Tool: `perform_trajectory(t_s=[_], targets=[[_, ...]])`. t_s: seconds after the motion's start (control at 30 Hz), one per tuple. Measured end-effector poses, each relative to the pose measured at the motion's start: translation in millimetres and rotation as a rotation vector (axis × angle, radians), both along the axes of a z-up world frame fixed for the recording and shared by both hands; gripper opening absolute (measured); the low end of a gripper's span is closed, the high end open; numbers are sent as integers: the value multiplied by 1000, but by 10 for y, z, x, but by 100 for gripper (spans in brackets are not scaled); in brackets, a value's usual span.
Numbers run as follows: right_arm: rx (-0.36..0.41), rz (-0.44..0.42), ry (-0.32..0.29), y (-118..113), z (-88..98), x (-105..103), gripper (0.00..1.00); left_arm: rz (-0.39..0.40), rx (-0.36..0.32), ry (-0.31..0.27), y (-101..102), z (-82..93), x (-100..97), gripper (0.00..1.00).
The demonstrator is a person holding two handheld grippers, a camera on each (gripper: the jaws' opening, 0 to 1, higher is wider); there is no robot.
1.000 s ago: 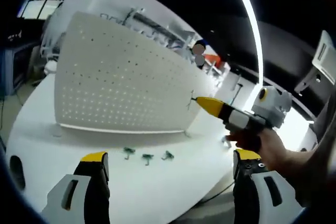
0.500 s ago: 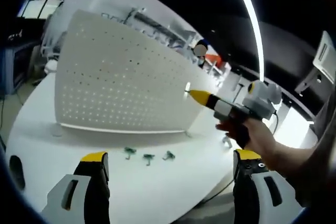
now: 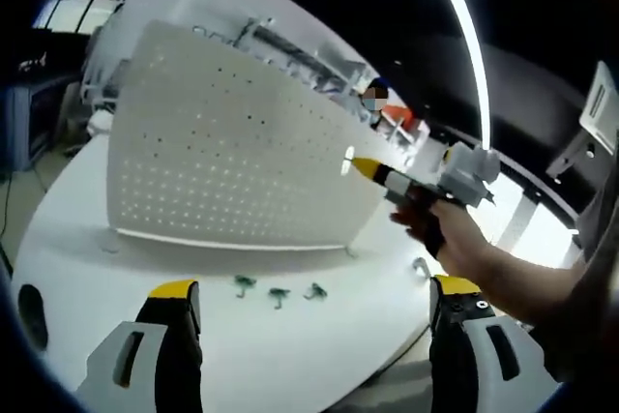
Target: Insert the hook assembly into the mounting plate slot until the hook locks in place.
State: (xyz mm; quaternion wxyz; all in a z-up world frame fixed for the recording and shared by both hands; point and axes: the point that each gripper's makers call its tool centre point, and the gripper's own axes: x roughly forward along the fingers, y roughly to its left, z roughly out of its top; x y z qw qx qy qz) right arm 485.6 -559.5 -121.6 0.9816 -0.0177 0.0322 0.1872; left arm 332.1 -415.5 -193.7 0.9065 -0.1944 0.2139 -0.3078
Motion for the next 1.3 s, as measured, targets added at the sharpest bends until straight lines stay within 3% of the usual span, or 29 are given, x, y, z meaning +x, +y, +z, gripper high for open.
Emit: perform_trajectory(t_s=[0.17, 0.6, 0.83, 1.0, 1.3], targets=[[-5, -23, -22, -40, 59, 171, 0, -2, 28, 6, 19, -49, -2, 100], [24, -107, -69, -245, 210, 597, 0, 8, 24, 7, 31, -26, 85, 100], [19, -142, -94, -341, 279, 731, 0, 6, 22, 10, 29, -32, 106, 100], [58, -158, -94, -352, 310, 811, 0, 14, 18, 22, 54, -68, 110, 100], [40, -186, -136, -366, 376, 905, 0, 25, 15, 26, 100, -61, 146, 100]])
